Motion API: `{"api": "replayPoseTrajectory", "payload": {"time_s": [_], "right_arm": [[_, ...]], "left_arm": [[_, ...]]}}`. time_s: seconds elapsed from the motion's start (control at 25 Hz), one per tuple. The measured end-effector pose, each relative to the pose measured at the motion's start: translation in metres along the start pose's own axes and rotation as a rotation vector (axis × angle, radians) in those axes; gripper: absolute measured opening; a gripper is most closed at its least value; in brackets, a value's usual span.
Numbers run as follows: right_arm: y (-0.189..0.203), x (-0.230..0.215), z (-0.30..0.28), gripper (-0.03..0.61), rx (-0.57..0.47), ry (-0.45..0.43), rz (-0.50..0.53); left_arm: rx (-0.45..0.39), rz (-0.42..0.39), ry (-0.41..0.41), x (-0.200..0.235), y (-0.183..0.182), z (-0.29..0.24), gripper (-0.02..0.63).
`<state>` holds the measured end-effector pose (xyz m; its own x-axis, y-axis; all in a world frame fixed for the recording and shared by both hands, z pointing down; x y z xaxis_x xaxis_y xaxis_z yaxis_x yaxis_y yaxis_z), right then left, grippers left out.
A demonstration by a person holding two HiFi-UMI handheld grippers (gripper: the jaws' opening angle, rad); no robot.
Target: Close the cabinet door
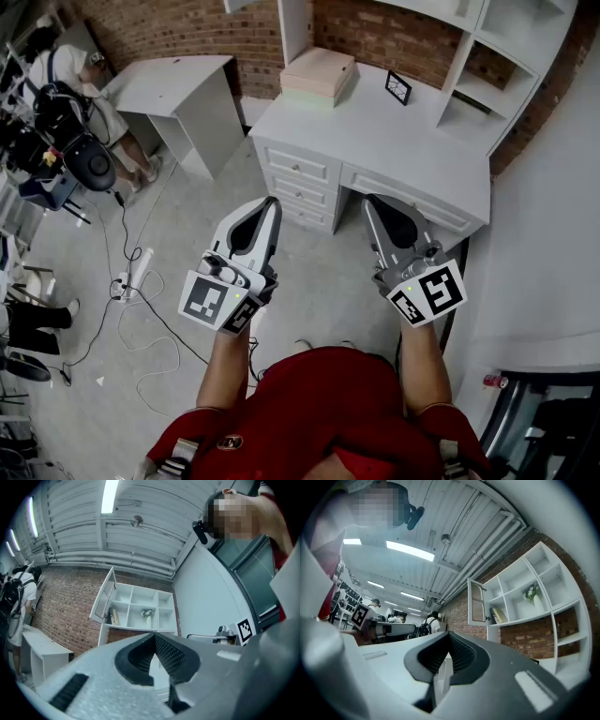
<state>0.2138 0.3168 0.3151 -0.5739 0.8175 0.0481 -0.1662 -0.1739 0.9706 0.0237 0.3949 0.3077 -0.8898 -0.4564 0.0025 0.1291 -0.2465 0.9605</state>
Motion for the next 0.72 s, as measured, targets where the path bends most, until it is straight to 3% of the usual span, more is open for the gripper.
{"api": "replayPoseTrajectory", "payload": {"time_s": [0.32,0.72], "right_arm": [[0.006,0.025,-0.015,0.012,0.0,-0.001,-0.034],[0.019,0.039,-0.058,0.013,-0.019,-0.058,-0.064]], "left_arm": [[-0.005,0.001,0.0,0.024,-0.001,0.029,0.005],[0.012,-0.002,-0.064,0.07,-0.002,0.049,0.005]]}}
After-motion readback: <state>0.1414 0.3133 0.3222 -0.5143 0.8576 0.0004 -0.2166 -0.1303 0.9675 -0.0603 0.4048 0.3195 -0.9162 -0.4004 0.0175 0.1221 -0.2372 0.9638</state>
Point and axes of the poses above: the fingertips, and each gripper's own axes: z backward along the fingers, x to its left, y out of its underside, the point moved 6 cm from there along z, backward along the fingers, and after that the axes turned 8 degrees about y, right-handed, at the moved point
